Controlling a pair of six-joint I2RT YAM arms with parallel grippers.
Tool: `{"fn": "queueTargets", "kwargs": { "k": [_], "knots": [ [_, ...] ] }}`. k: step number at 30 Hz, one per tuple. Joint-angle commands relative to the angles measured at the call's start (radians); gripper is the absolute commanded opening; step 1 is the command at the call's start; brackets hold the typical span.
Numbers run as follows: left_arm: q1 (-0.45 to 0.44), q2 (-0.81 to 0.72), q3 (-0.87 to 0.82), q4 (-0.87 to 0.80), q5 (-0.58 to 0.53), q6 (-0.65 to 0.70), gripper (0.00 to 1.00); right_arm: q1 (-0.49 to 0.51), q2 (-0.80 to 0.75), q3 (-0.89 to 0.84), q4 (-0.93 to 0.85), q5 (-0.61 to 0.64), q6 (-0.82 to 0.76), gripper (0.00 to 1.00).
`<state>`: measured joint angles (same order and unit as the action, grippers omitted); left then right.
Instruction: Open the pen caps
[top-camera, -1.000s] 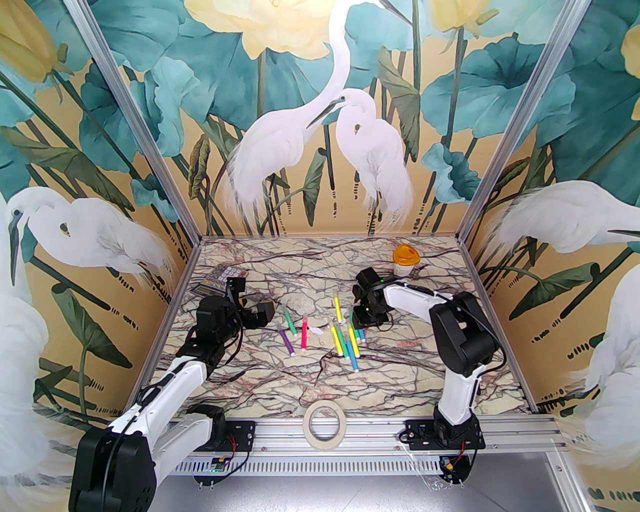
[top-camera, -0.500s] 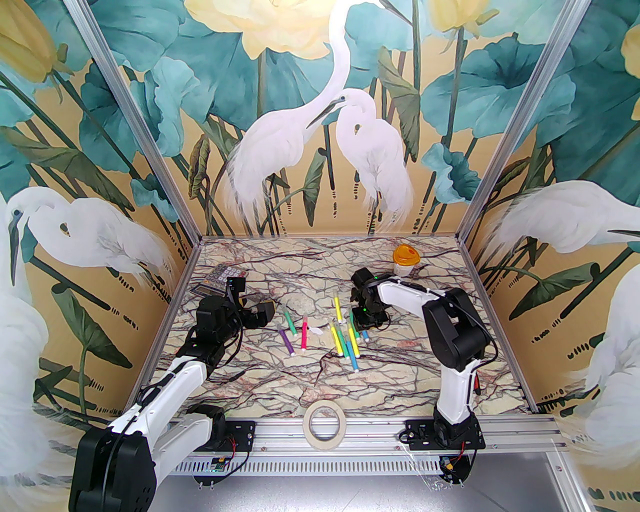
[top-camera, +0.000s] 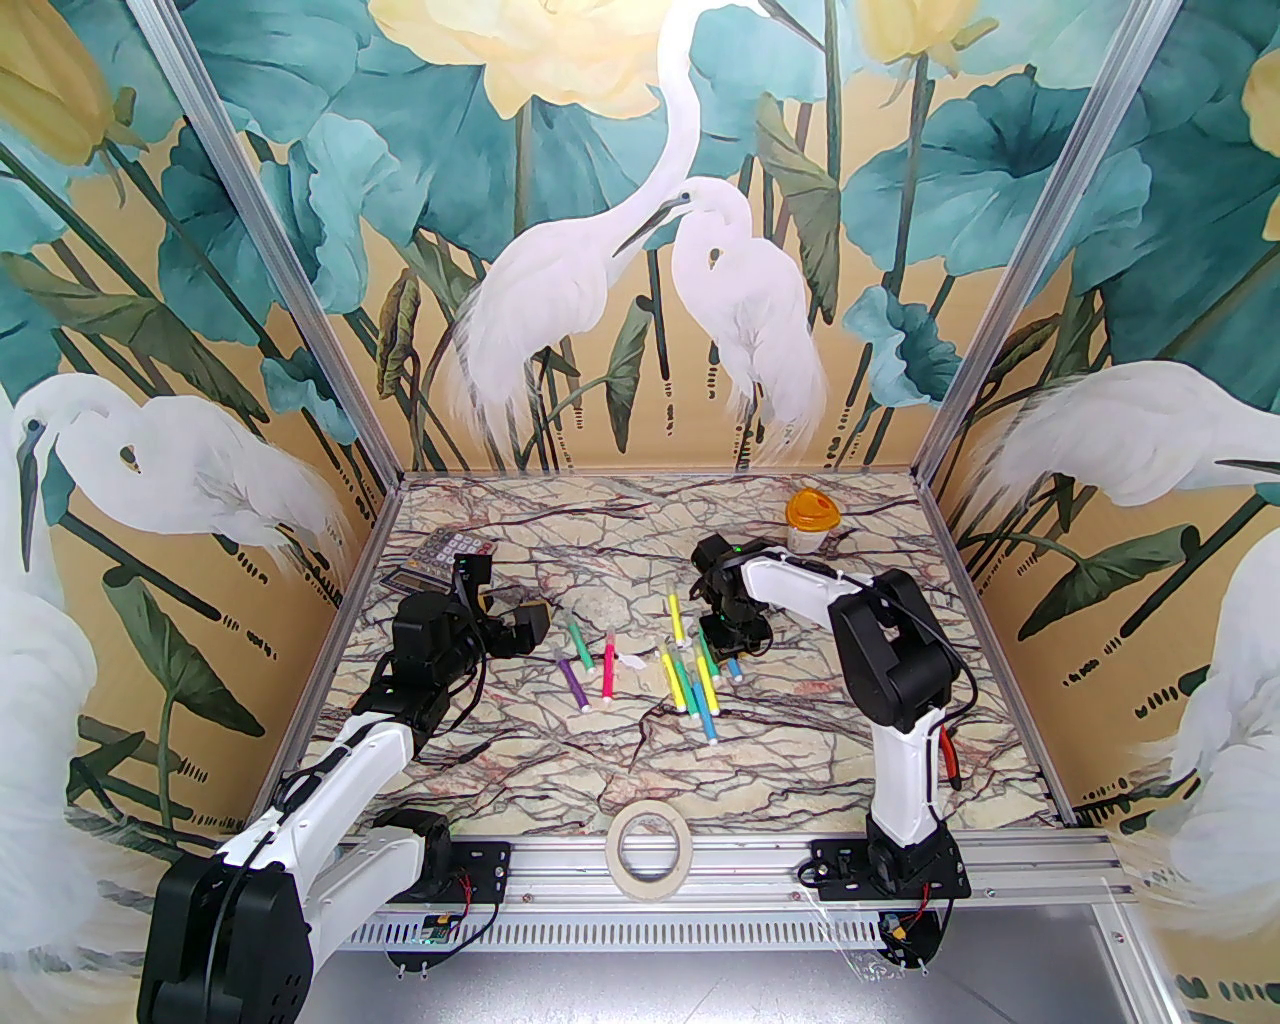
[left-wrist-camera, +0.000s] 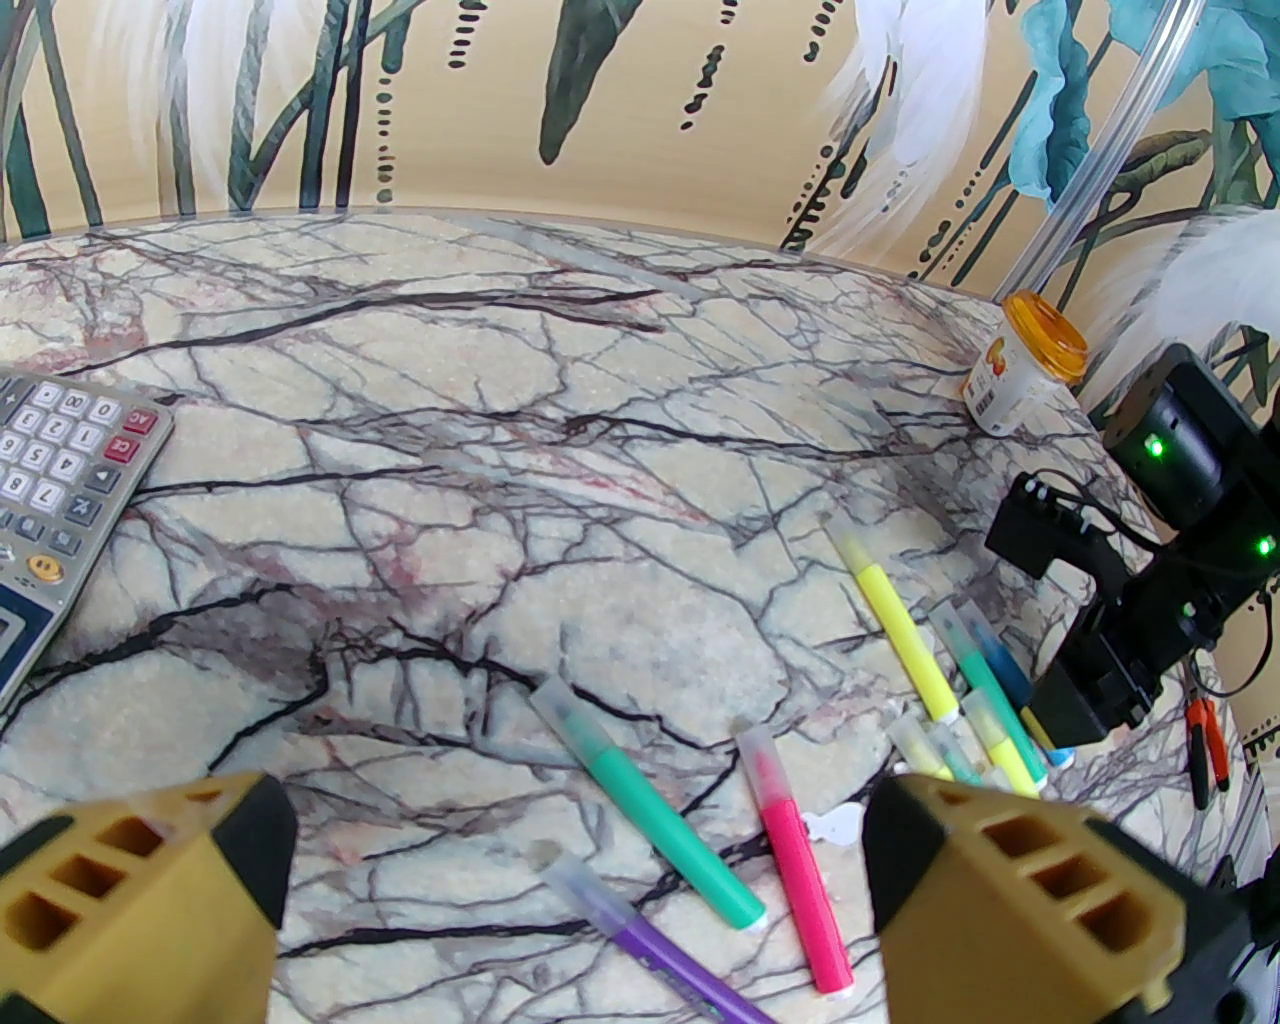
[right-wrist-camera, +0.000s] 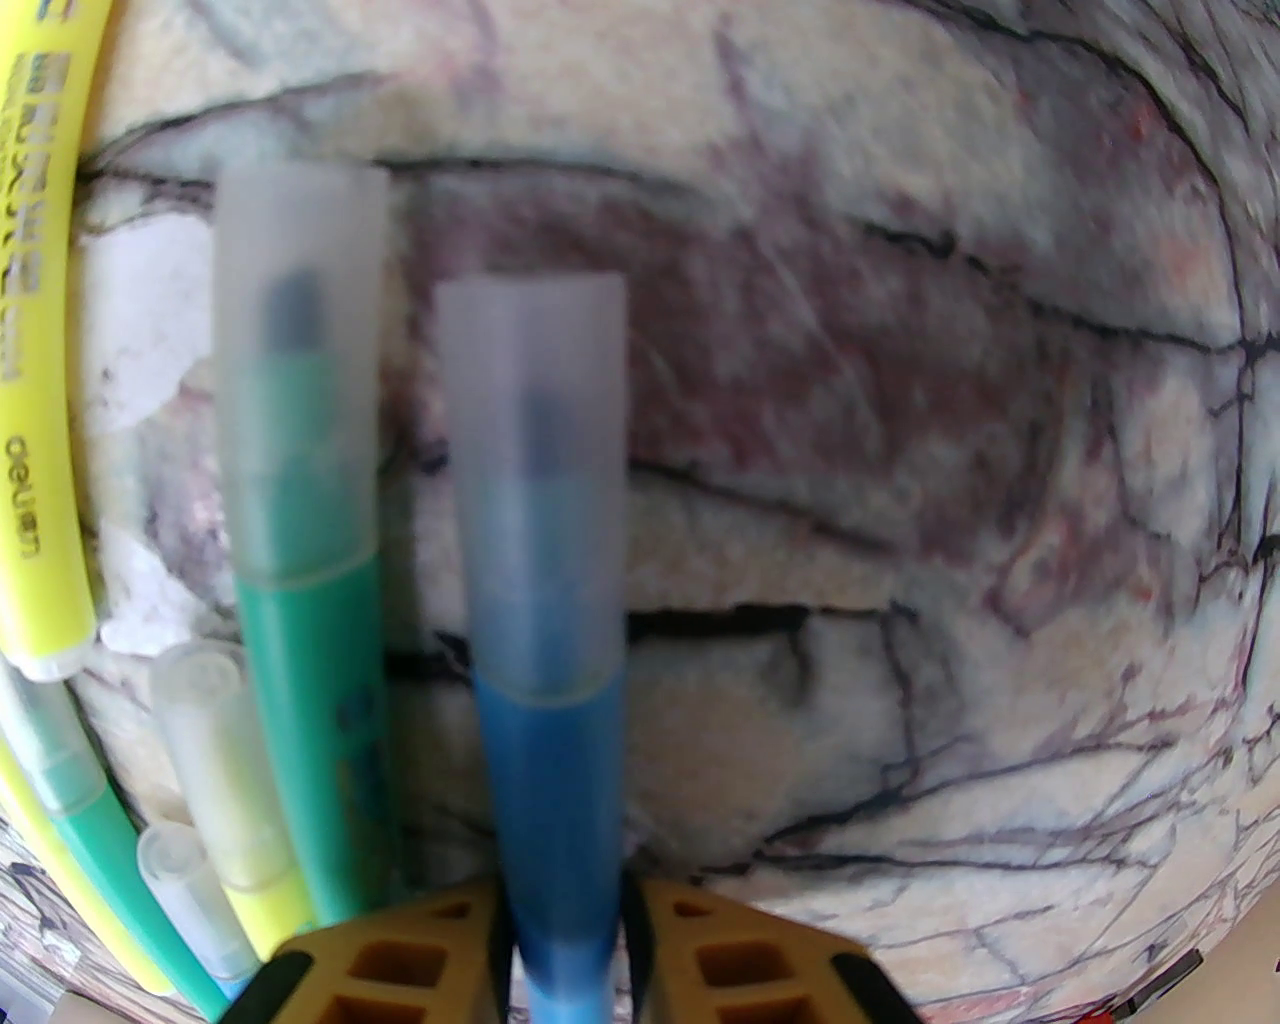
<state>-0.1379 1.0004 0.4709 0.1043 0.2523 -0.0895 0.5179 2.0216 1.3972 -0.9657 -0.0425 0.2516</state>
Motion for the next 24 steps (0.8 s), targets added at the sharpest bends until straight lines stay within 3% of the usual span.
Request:
{"fn": "queueTargets", "kwargs": {
  "k": [1,13,24],
  "knots": [
    [-0.003,-0.02,-0.012,0.02,-0.016,0.012,0.99,0.008,0.042,-0.002,0.02,0.034,0.02,0.24],
    [-0.004,-0.005,0.004,0.031,-0.02,-0.065,0.99,0.008,-0.089,-0.071,0.095,0.027,0.023,0.13],
    [-0.01,0.049,0.063,0.063,0.179,-0.223,0.97,-0.002,-0.313,-0.208,0.317,-0.175,-0.014,0.0]
  ]
}}
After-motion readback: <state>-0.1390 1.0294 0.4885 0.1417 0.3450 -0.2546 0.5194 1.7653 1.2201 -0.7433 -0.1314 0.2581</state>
